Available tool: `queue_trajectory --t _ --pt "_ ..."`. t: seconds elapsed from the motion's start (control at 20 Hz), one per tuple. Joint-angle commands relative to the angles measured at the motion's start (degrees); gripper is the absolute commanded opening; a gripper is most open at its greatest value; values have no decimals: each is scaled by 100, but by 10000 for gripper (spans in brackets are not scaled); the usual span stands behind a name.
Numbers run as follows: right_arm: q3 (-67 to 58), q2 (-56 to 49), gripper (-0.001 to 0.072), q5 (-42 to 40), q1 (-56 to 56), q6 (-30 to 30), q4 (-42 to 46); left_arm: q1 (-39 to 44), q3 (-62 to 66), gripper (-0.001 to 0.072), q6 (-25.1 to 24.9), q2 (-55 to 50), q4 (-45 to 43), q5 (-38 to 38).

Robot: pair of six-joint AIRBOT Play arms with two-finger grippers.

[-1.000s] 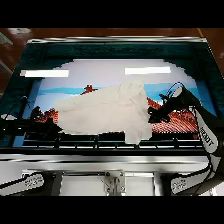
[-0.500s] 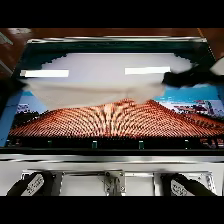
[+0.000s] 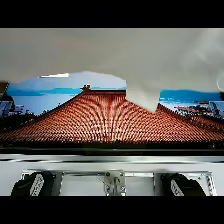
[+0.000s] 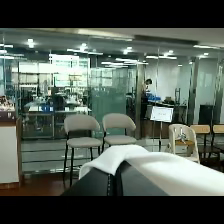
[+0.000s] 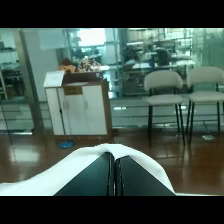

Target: Fold the shirts.

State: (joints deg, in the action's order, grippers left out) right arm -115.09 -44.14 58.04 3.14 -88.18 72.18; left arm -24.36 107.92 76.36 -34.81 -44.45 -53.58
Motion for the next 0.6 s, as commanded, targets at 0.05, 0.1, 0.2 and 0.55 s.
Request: queue_trajectory --t 0.05,0.1,0.2,0.55 --pt "-251 433 64 1174 -2 -531 505 -2 297 34 868 380 -1034 -1036" --pt "-251 437 64 1438 -2 -597 619 -2 289 34 938 374 -1276 -1497" --pt "-251 391 64 1871 -2 -608 787 0 142 34 942 348 -1515 -2253" --pt "282 -695 64 4015 -2 -540 1158 -2 -2114 34 354 302 -1609 -2944"
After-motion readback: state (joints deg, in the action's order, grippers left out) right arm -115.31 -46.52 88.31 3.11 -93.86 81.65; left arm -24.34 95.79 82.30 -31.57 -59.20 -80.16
